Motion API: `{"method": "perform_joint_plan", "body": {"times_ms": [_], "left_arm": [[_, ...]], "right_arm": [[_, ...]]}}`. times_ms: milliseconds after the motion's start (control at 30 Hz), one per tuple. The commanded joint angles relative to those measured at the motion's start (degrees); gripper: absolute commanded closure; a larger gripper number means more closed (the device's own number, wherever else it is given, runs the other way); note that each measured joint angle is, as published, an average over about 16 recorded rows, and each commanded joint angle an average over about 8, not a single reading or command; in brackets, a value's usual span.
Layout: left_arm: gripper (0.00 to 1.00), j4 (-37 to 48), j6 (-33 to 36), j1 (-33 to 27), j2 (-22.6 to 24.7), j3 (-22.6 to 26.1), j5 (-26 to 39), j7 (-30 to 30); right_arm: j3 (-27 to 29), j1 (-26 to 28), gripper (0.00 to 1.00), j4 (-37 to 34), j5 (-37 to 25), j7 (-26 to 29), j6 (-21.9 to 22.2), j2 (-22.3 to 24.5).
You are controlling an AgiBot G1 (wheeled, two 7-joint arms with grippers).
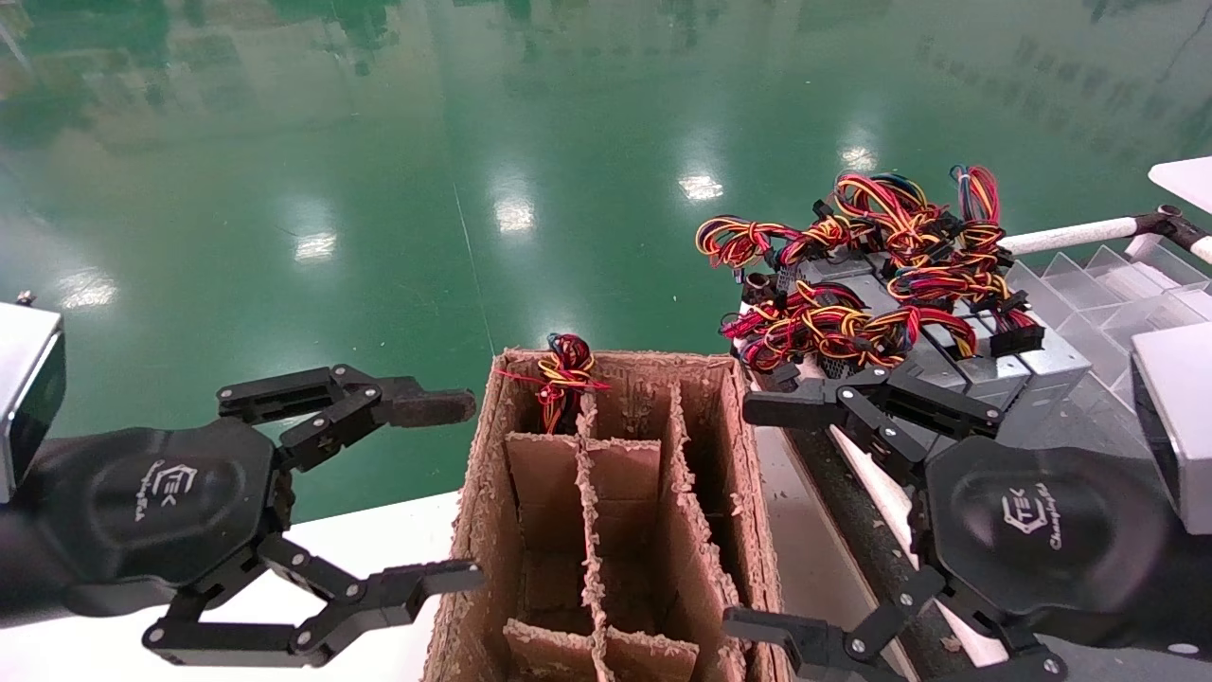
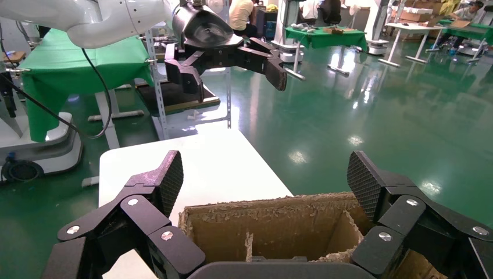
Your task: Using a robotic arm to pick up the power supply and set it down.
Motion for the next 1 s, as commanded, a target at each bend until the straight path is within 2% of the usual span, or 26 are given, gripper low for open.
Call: {"method": "perform_joint_plan", "body": {"times_ms": [33,933,967,1000], "left_arm": [[1.0,0.0,0.0,0.0,0.0,0.0,0.0,0.0],[1.0,0.0,0.0,0.0,0.0,0.0,0.0,0.0],[0.95,0.0,0.0,0.0,0.0,0.0,0.0,0.0],[0.83,0.0,0.0,0.0,0.0,0.0,0.0,0.0]], "right_arm": [[0.0,0.0,0.0,0.0,0.0,0.0,0.0,0.0],[0.0,0.0,0.0,0.0,0.0,0.0,0.0,0.0],[0.0,0.0,0.0,0.0,0.0,0.0,0.0,0.0],[0.0,0.0,0.0,0.0,0.0,0.0,0.0,0.0]]}}
